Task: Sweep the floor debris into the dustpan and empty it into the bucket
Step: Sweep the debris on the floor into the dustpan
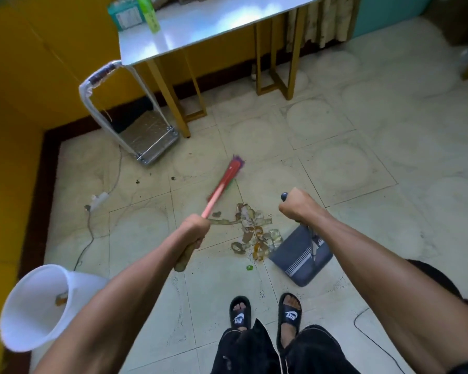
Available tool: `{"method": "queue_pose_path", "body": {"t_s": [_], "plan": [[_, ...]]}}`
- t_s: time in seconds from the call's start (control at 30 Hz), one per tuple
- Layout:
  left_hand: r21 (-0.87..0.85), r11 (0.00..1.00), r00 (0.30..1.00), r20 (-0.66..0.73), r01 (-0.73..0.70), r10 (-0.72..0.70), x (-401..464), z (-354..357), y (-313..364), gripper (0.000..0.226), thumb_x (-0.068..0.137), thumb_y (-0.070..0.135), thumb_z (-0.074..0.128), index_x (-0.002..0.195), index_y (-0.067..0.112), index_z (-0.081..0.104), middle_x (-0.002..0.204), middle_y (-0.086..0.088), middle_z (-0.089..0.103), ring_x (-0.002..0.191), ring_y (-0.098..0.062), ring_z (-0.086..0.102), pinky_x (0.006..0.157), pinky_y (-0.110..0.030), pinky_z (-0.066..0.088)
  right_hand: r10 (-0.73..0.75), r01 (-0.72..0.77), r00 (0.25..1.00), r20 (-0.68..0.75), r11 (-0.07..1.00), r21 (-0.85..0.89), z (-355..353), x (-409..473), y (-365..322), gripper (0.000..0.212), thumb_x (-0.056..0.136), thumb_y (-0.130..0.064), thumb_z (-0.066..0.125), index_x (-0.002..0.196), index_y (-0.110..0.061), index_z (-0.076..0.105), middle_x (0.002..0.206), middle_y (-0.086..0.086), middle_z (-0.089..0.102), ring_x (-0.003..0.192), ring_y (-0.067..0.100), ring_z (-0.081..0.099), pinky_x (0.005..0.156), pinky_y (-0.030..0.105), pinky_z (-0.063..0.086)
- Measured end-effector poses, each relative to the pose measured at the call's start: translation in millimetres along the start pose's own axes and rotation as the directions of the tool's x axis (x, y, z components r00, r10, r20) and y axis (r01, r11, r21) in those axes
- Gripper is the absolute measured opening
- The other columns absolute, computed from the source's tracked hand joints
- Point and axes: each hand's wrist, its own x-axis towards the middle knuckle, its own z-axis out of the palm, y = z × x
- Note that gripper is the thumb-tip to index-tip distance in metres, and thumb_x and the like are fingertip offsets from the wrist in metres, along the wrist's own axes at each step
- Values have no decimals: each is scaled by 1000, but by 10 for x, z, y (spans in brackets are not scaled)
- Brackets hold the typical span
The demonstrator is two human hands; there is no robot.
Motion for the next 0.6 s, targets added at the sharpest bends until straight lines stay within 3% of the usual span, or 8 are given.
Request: {"method": "queue_pose_path", "body": {"t_s": [0.1,0.2,0.33,0.47,0.6], "plan": [[153,988,998,-51,-29,37,308,8,-86,31,101,11,42,127,-6,48,77,-9,51,46,-12,45,27,-18,37,44,-44,999,-19,999,-3,56,-23,58,13,87,-7,48,87,-7,61,80,9,60,61,22,53,50,25,36],[244,970,998,-65,-10,27,637,88,-168,34,101,11,42,129,-6,48,84,-11,55,50,-15,51,37,-24,44,93,-93,995,-49,996,-11,167,-26,94,13,88,-6,49,77,-13,52,85,9,59,73,26,58,56,27,41],[213,977,998,59,-10,-3,789,317,-293,31,100,11,38,123,-7,50,74,-9,53,46,-16,47,33,-25,39,134,-136,989,-69,990,-26,359,-13,46,13,89,-7,50,95,-16,58,91,7,60,84,27,61,72,30,50],[145,989,984,180,-28,1,554,464,-326,22,101,9,32,111,-4,47,64,-7,46,43,-14,40,32,-23,35,151,-154,986,-68,987,-48,510,-50,58,29,88,-5,51,113,-14,64,95,7,63,80,25,62,67,30,49],[26,1000,977,215,0,-6,337,497,-254,26,101,13,31,113,-1,50,61,-5,43,41,-12,34,32,-20,31,156,-159,986,-55,985,-59,540,-150,159,28,89,-4,51,113,-11,64,93,7,62,73,23,59,58,26,44]]}}
